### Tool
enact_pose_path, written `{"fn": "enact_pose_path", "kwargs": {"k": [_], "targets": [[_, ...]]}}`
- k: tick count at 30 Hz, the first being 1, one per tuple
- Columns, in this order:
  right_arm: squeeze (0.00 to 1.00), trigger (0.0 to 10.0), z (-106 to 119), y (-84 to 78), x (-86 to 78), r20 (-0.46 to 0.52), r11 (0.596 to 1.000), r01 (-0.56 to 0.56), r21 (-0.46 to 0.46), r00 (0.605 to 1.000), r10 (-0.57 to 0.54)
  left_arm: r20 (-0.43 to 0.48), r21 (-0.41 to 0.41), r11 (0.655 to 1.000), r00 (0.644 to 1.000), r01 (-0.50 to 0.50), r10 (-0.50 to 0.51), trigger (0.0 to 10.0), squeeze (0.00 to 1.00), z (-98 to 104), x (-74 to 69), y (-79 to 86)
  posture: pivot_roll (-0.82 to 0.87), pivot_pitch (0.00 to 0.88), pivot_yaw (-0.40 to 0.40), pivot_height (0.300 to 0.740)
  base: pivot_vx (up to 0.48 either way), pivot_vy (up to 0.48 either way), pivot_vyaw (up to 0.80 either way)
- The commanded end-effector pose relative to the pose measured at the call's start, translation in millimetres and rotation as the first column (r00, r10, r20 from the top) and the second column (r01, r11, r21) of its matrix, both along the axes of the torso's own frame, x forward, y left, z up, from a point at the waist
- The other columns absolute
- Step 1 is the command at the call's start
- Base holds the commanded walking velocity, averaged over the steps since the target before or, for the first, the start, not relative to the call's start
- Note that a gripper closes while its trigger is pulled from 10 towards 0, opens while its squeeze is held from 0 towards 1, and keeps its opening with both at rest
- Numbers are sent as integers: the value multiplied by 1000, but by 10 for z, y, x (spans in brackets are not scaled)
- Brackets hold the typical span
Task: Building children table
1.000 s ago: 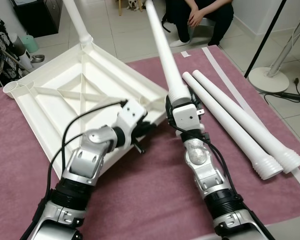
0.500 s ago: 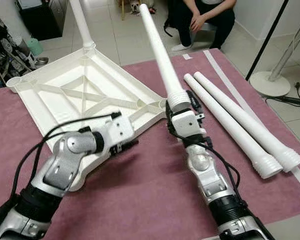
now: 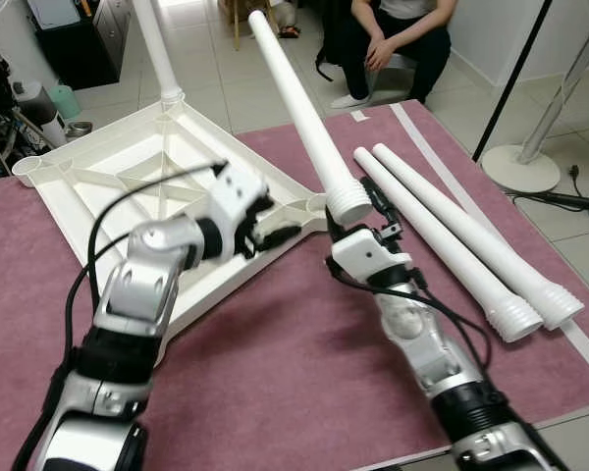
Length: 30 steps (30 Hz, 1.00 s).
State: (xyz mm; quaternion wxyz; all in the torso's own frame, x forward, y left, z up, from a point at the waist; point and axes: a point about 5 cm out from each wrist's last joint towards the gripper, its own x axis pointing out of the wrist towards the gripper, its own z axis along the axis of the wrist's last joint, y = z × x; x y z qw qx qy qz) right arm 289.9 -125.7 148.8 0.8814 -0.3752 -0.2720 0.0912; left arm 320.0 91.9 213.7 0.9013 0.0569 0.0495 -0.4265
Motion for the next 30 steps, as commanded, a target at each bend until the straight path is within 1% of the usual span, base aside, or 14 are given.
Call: {"fn": "enact_pose_path", "kwargs": {"k": [1,3,8,10,12,17,21,22,24,25,27,28,29,30], "targets": [[0,10000,22,81,-22,33,998,-51,-25,998,52,-15,-28,927,927,-374,374,10000,0,0,152,195,-38,0,139,740,0,0,0],[0,10000,7,81,-40,50,993,-74,-87,996,78,-97,-109,910,916,-400,390,10000,0,70,200,173,-38,0,139,740,0,0,0],[0,10000,-27,102,-61,68,982,-98,-160,992,110,-202,-154,895,900,-418,386,10000,0,130,225,104,-37,0,139,740,0,0,0],[0,10000,-41,122,-66,107,971,-92,-219,987,118,-310,-198,895,892,-399,329,10000,0,170,204,-64,-33,0,141,740,0,0,0],[0,10000,-27,154,-64,152,962,-88,-260,980,131,-362,-170,895,871,-413,333,10000,0,120,185,-192,-33,0,141,740,0,0,0],[0,10000,-7,177,-32,181,958,-71,-280,976,125,-469,-189,883,830,-429,303,10000,0,37,150,-312,-35,0,148,740,0,0,0],[0,10000,-47,162,-8,180,956,-62,-288,977,118,-553,-277,862,804,-424,218,10000,0,120,89,-417,-31,0,150,740,0,0,0],[0,10000,-57,162,-9,177,955,-63,-288,977,118,-566,-304,852,800,-426,198,10000,329,153,90,-416,-26,0,148,740,0,0,0],[0,10000,-67,163,-9,179,955,-63,-290,977,118,-579,-320,845,794,-428,184,10000,329,180,87,-413,-26,0,148,740,0,0,0],[0,10000,-82,163,-9,178,955,-62,-290,977,117,-546,-298,849,807,-437,224,10000,1000,207,102,-380,-26,0,148,740,0,0,0],[0,10000,-92,163,-8,178,955,-61,-290,977,116,-519,-279,852,816,-444,256,10000,1000,223,112,-358,-26,0,148,740,0,0,0],[0,10000,-101,162,-10,178,956,-58,-286,978,112,-400,-203,866,846,-457,353,10000,1000,239,138,-298,-21,0,143,740,0,0,0],[0,10000,-101,162,-10,178,956,-58,-286,978,112,-400,-203,866,846,-457,353,10000,1000,239,138,-298,-21,0,143,740,0,0,0],[0,10000,-106,160,-11,178,957,-56,-284,978,109,-305,-148,875,863,-461,403,10000,1000,244,147,-271,-21,0,143,740,0,0,0]]}}
